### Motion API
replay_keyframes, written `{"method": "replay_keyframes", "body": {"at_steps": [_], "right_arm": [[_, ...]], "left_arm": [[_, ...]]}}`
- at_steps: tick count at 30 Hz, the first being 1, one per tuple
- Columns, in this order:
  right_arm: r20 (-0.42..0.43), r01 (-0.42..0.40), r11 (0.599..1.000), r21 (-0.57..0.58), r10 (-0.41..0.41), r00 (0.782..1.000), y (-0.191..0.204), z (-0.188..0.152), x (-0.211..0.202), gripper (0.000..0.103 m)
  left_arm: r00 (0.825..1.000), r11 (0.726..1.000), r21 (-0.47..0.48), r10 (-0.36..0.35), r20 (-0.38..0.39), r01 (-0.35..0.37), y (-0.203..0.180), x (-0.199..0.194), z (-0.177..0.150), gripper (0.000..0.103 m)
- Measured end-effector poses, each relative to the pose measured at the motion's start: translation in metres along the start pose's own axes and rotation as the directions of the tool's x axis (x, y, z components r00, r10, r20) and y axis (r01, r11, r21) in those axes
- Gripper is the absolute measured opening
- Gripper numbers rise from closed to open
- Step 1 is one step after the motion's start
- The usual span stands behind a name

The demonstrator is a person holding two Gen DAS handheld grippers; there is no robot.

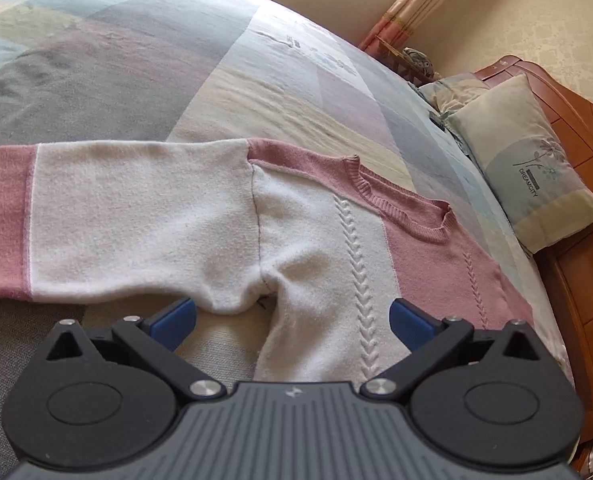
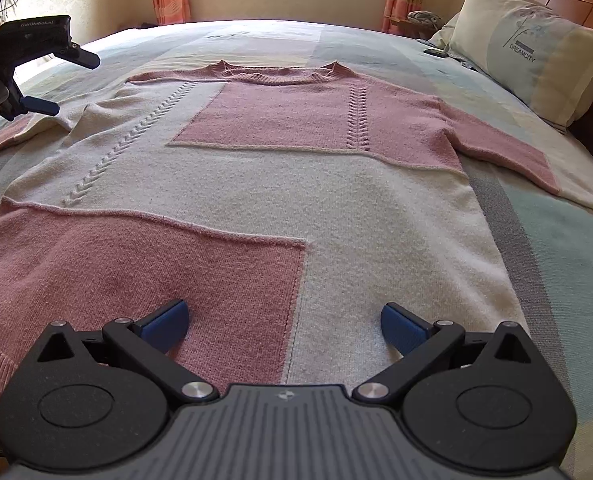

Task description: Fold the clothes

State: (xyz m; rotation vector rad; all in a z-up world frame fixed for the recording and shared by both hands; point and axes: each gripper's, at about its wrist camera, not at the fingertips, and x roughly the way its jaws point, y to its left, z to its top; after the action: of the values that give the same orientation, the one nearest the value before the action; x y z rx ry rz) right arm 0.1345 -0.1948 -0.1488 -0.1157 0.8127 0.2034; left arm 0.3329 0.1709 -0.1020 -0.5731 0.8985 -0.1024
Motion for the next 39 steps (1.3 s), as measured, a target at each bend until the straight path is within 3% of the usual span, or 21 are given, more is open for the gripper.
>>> {"method": "replay_keyframes", "body": {"at_steps": [1,3,7,12,16,18,20,21,23,25,27,33,37,39], "right_arm": [[0.001,0.002,1.000,0.001,-0.002,1.000,0.000,0.000,0.000,0.103],[0.002,0.005,1.000,0.004,-0.005,1.000,0.001,0.000,0.000,0.103],[0.005,0.005,1.000,0.004,-0.005,1.000,0.000,0.001,0.001,0.103],[0.008,0.005,1.000,0.004,-0.005,1.000,0.000,0.001,0.002,0.103],[0.008,0.005,1.000,0.003,-0.005,1.000,0.001,0.001,0.002,0.103],[0.008,0.005,1.000,0.003,-0.005,1.000,0.001,0.001,0.002,0.103],[0.008,0.006,1.000,0.003,-0.006,1.000,0.001,0.001,0.002,0.103],[0.008,0.006,1.000,0.003,-0.006,1.000,0.001,0.002,0.002,0.103],[0.008,0.006,1.000,0.004,-0.006,1.000,0.002,0.002,0.002,0.103],[0.009,0.007,1.000,0.004,-0.007,1.000,0.002,0.002,0.002,0.103],[0.011,0.008,1.000,0.005,-0.008,1.000,0.002,0.002,0.003,0.103],[0.017,0.012,1.000,0.007,-0.012,1.000,0.003,0.002,0.004,0.103],[0.020,0.010,1.000,0.007,-0.011,1.000,0.002,0.002,0.005,0.103],[0.021,0.010,1.000,0.007,-0.011,1.000,0.002,0.002,0.005,0.103]], "left_arm": [[1.000,0.999,-0.028,-0.017,0.010,0.017,0.010,0.003,-0.001,0.102],[0.994,0.996,-0.068,-0.051,0.099,0.058,0.024,0.000,-0.001,0.102],[0.972,0.990,-0.139,0.014,0.233,0.019,0.043,-0.009,0.002,0.102],[0.930,0.968,-0.218,0.189,0.317,-0.122,0.066,-0.029,0.004,0.102],[0.909,0.950,-0.299,0.202,0.364,-0.091,0.092,-0.043,0.002,0.102],[0.884,0.935,-0.328,0.260,0.389,-0.131,0.098,-0.050,0.002,0.102],[0.842,0.911,-0.361,0.347,0.412,-0.199,0.105,-0.057,0.001,0.102],[0.835,0.902,-0.383,0.361,0.414,-0.201,0.112,-0.061,0.000,0.102],[0.852,0.902,-0.420,0.293,0.433,-0.096,0.128,-0.069,-0.002,0.102],[0.873,0.896,-0.440,0.163,0.460,0.065,0.141,-0.074,-0.003,0.102],[0.877,0.875,-0.442,0.043,0.478,0.198,0.152,-0.071,-0.004,0.102],[0.872,0.870,-0.434,0.008,0.490,0.236,0.162,-0.066,-0.003,0.102],[0.851,0.836,-0.466,-0.002,0.525,0.290,0.180,-0.070,-0.003,0.101],[0.845,0.819,-0.494,0.021,0.535,0.291,0.192,-0.074,-0.006,0.092]]}}
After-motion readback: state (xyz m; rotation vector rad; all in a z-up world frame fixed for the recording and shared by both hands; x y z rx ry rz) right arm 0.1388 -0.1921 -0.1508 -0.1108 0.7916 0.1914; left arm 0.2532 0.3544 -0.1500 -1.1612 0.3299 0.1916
